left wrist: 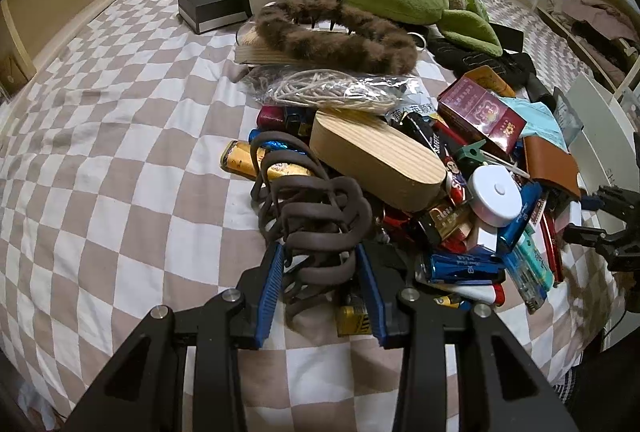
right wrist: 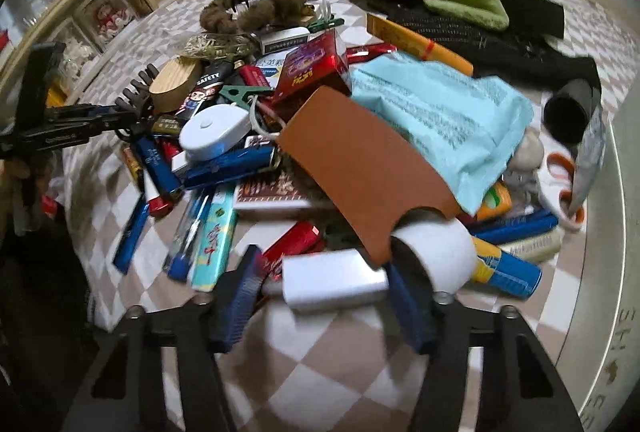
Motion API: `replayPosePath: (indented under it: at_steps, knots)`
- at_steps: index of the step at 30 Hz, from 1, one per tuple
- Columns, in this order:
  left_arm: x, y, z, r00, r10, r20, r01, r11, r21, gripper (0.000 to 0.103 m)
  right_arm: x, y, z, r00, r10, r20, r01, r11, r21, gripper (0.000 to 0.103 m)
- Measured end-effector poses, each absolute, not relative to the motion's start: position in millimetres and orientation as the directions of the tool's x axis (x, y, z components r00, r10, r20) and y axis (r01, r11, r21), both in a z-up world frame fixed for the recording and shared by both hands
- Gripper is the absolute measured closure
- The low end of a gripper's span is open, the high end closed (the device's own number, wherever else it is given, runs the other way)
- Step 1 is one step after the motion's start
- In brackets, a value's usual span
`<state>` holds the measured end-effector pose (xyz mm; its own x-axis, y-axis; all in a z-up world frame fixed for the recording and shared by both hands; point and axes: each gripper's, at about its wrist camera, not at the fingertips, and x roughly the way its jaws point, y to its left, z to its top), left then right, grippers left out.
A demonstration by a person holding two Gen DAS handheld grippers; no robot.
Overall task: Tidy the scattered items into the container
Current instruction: 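Lower the left gripper onto the dark claw clip while the right lowers onto the white power bank, then close the left gripper on the claw clip while the right grasps the power bank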
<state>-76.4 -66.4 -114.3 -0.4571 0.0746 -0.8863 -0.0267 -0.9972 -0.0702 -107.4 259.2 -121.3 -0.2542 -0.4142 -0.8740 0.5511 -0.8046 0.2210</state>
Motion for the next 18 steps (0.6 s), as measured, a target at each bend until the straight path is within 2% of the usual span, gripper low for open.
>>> replayPosePath:
  at_steps: [3, 18]
  knots:
    - [-77.2, -65.2, -115.1, -0.457, 0.069, -0.887, -0.028, -0.998, -0.063, 0.065, -98.6, 258.6, -118.3, -0.252, -0.398, -0.882, 0.564, -0.801, 0.200, 0.051]
    - [-77.8, -63.3, -116.0, -0.459, 0.051, -0.887, -0.018, -0.999, -0.048, 0.064, -84.8, 244.7, -121.4, -0.224, -0.380, -0.897, 0.571, -0.797, 0.195, 0.051]
